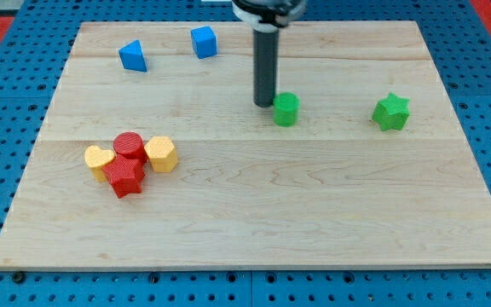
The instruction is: Push the green circle closer to the green star
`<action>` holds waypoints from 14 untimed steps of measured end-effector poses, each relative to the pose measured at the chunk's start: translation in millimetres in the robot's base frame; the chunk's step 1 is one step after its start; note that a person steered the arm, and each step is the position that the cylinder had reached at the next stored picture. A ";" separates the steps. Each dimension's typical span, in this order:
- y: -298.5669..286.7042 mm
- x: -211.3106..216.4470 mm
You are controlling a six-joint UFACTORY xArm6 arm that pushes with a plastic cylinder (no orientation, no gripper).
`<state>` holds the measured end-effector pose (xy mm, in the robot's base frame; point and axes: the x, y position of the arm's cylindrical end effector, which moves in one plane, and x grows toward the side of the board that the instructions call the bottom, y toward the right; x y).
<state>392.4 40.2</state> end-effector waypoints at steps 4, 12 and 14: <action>-1.9 46.6; 87.8 7.4; 91.7 7.4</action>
